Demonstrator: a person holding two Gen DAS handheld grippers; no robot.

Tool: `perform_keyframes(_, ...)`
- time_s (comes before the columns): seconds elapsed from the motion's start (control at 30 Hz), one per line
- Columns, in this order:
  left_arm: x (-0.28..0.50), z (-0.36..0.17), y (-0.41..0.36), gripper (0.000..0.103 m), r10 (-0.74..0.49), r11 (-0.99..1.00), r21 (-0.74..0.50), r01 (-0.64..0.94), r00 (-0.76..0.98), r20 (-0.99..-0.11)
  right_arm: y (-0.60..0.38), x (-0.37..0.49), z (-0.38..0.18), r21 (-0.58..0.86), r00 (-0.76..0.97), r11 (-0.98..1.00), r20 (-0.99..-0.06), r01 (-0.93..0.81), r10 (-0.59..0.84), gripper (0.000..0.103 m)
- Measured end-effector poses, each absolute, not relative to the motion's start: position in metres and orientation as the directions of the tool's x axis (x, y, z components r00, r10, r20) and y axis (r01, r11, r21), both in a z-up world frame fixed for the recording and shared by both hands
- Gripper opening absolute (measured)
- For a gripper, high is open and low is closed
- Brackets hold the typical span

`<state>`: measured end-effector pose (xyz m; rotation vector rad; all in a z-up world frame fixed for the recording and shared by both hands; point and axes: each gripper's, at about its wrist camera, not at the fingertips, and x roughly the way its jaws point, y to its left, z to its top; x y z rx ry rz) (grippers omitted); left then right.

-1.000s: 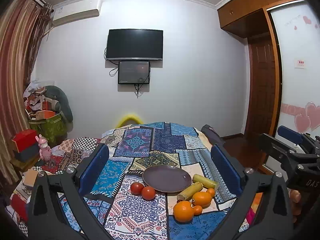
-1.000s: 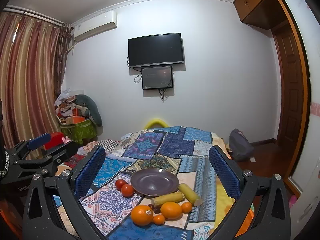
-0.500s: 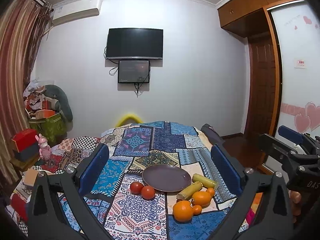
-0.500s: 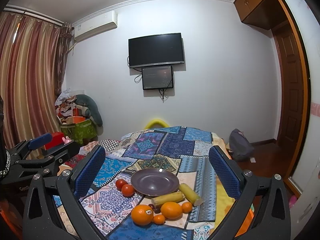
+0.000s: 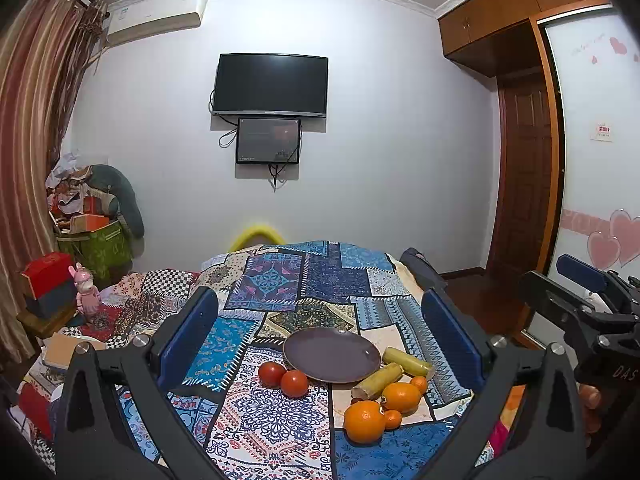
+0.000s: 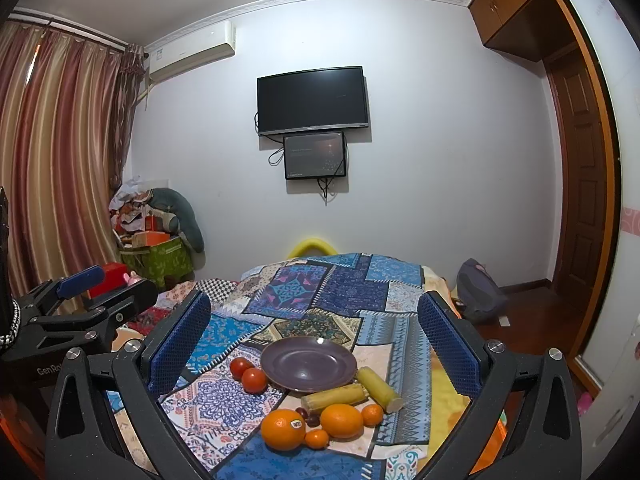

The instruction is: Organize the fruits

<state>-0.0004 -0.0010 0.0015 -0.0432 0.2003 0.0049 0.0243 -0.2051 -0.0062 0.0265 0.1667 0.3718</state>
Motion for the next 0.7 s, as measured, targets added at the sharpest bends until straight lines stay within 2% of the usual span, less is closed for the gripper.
perform_keyframes(0.7, -0.0008, 0.0012, -0.0005, 0.103, -0.003, 0.999, -0.046, -0.006, 0.98, -0.199, -0.204, 0.0248, -0.0083, 0.067, 0.912, 0.927, -0.164, -0.37, 0.376, 0.103)
